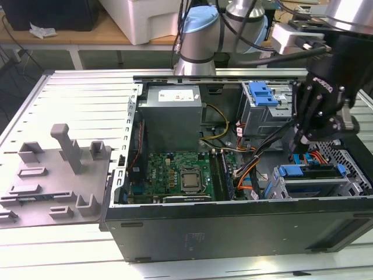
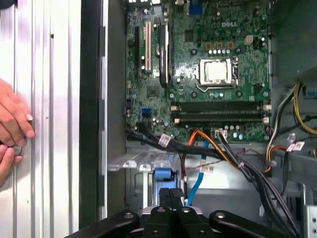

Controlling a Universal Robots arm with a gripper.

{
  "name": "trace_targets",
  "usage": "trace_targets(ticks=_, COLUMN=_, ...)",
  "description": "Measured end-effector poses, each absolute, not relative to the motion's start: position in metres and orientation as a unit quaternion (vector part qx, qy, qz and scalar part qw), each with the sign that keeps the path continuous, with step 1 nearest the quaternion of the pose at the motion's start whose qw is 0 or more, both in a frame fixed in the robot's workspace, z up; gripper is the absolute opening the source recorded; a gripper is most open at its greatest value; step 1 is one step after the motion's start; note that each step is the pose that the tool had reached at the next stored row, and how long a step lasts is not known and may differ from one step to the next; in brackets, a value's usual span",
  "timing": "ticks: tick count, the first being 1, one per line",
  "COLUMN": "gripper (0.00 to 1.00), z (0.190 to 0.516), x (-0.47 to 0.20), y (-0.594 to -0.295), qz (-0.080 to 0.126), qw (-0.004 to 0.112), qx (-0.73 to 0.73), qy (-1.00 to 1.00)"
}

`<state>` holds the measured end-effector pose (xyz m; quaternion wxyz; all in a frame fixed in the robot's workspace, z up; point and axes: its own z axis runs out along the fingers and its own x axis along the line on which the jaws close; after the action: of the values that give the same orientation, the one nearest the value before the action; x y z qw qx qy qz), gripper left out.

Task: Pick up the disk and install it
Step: 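Insert the second disk wire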

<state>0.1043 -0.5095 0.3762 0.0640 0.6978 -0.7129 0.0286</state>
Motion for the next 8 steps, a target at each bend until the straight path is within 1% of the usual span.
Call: trace_targets(ticks=8, gripper=0.11, z=0.376, x=0.074, y=-0.507, qz=0.033, qw=0.062, qx=0.698, qy=-0.713)
